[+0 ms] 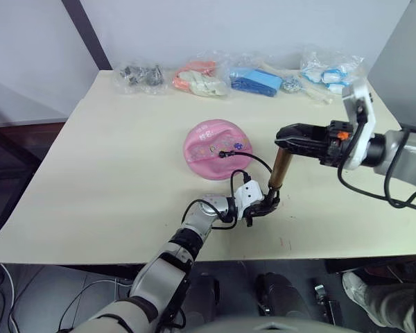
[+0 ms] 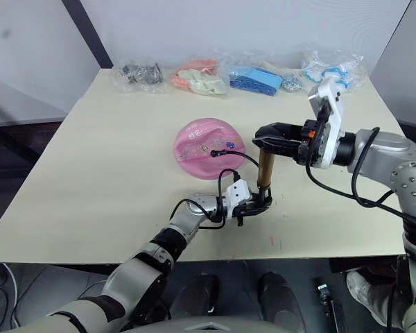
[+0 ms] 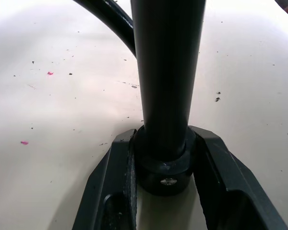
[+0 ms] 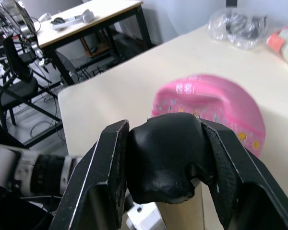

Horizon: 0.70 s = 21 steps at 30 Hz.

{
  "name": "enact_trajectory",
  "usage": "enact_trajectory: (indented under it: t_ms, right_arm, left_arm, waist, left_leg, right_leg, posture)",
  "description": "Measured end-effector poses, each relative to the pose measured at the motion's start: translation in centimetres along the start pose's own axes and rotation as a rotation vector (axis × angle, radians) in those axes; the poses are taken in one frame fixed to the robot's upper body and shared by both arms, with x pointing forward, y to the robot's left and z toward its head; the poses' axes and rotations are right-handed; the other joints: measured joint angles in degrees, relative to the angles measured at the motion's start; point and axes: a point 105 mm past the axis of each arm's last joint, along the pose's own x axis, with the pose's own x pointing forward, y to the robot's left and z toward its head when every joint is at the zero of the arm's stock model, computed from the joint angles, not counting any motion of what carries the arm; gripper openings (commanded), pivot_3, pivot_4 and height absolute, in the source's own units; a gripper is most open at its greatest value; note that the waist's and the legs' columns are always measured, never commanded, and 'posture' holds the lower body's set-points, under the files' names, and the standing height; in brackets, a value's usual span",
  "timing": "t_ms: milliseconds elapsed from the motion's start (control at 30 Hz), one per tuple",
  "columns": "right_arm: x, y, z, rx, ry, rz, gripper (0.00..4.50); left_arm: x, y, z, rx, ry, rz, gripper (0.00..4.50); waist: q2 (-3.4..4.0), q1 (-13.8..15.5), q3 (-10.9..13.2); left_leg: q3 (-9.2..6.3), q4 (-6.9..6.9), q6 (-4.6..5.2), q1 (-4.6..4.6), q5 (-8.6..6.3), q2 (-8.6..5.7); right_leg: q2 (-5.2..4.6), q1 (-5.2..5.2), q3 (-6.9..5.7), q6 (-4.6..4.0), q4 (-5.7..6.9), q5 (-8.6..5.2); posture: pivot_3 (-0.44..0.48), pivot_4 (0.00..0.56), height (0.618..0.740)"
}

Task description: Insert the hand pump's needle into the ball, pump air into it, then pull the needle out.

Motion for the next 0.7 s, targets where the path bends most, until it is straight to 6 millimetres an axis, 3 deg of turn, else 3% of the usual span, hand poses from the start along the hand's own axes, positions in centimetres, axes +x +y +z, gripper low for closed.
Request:
enact_trajectory:
  t_ms: [33, 200, 300, 367, 633, 700]
  right_arm:
    - [-0.2, 0.4, 1.1, -0.02, -0.01, 0.007, 1.69]
    - [-0.3, 0.4, 0.7, -0.024, -0.034, 0.002, 1.69]
    - [0.2, -0.1, -1.3, -0.007, -0.058, -0.002, 1.69]
    - [1.0, -0.4, -4.2, 0.012, -0.029, -0.007, 1.69]
    - [3.4, -1.0, -10.9, 0.053, 0.053, -0.033, 1.69]
    - [3.8, -1.0, -11.2, 0.047, 0.041, -0.031, 1.69]
  left_arm:
    - [0.0, 0.0, -0.1, -0.001, 0.001, 0.003, 1.12]
    - [0.0, 0.0, 0.0, -0.003, 0.0, 0.001, 1.12]
    - [-0.1, 0.0, -0.3, -0.01, 0.009, 0.005, 1.12]
    - [-0.2, 0.0, -0.6, -0.018, 0.016, 0.012, 1.11]
    - [-0.3, 0.0, -1.1, -0.037, 0.03, 0.02, 1.11]
    - [-0.4, -0.1, -1.2, -0.043, 0.029, 0.023, 1.11]
  waist:
    - [-0.04, 0.0, 0.1]
    - [-0.18, 0.0, -0.1]
    - [-0.34, -0.1, -0.3]
    - [-0.52, -0.2, -0.6]
    - [-0.62, -0.4, -1.1]
    - [-0.57, -0.5, -1.3]
  left_leg:
    - [-0.01, 0.01, 0.0, 0.0, 0.0, 0.03]
    - [-0.06, -0.06, 0.01, 0.03, -0.01, 0.05]
    - [-0.02, -0.04, 0.18, 0.28, -0.11, 0.09]
    - [-0.02, -0.03, 0.18, 0.45, -0.11, 0.13]
    - [-0.01, -0.24, 0.25, 1.12, -0.18, 0.19]
    - [0.02, -0.29, 0.25, 1.14, -0.18, 0.19]
  right_leg:
    - [0.02, 0.0, -0.03, 0.0, -0.02, -0.01]
    - [0.04, 0.05, -0.08, 0.0, -0.08, -0.01]
    - [0.07, 0.3, -0.07, 0.01, -0.21, -0.01]
    - [0.09, 0.45, -0.1, 0.0, -0.25, -0.02]
    - [0.12, 1.01, -0.12, -0.3, -0.35, -0.21]
    - [0.12, 1.01, -0.1, -0.3, -0.37, -0.21]
  posture:
    - [0.0, 0.15, 0.74]
    - [0.0, 0.15, 0.74]
    - [0.0, 0.15, 0.74]
    - [0.0, 0.15, 0.74]
    - [0.0, 0.15, 0.74]
    - [0.0, 0.15, 0.74]
